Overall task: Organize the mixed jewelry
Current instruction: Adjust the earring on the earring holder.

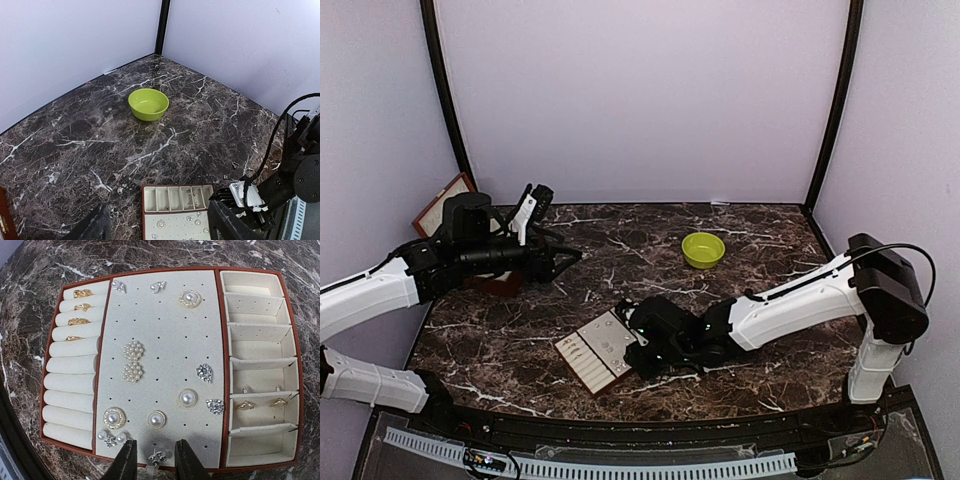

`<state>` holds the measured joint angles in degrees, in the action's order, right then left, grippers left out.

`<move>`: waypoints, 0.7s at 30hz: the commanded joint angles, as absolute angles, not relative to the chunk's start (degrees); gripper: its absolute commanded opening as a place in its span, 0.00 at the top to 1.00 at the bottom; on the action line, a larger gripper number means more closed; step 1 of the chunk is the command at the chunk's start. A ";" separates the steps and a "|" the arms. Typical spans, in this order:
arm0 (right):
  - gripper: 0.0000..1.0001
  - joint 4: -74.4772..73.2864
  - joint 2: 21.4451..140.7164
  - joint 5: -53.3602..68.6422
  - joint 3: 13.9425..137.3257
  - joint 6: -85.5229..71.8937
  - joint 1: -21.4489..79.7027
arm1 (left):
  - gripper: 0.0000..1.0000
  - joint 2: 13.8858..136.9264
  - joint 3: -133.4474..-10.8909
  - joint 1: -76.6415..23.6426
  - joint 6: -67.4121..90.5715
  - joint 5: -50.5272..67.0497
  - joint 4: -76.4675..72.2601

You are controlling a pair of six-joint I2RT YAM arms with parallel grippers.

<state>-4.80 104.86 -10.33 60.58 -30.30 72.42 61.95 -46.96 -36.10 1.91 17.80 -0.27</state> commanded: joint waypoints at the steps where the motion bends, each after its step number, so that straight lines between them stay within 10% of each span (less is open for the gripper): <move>1: 0.74 -5.08 105.82 -10.94 62.10 -29.86 72.42 | 0.31 61.96 -48.60 -35.95 1.41 18.47 -0.32; 21: 0.88 -7.15 107.03 -11.07 64.35 -28.24 72.55 | 0.31 62.14 -48.69 -35.95 1.58 19.03 -0.34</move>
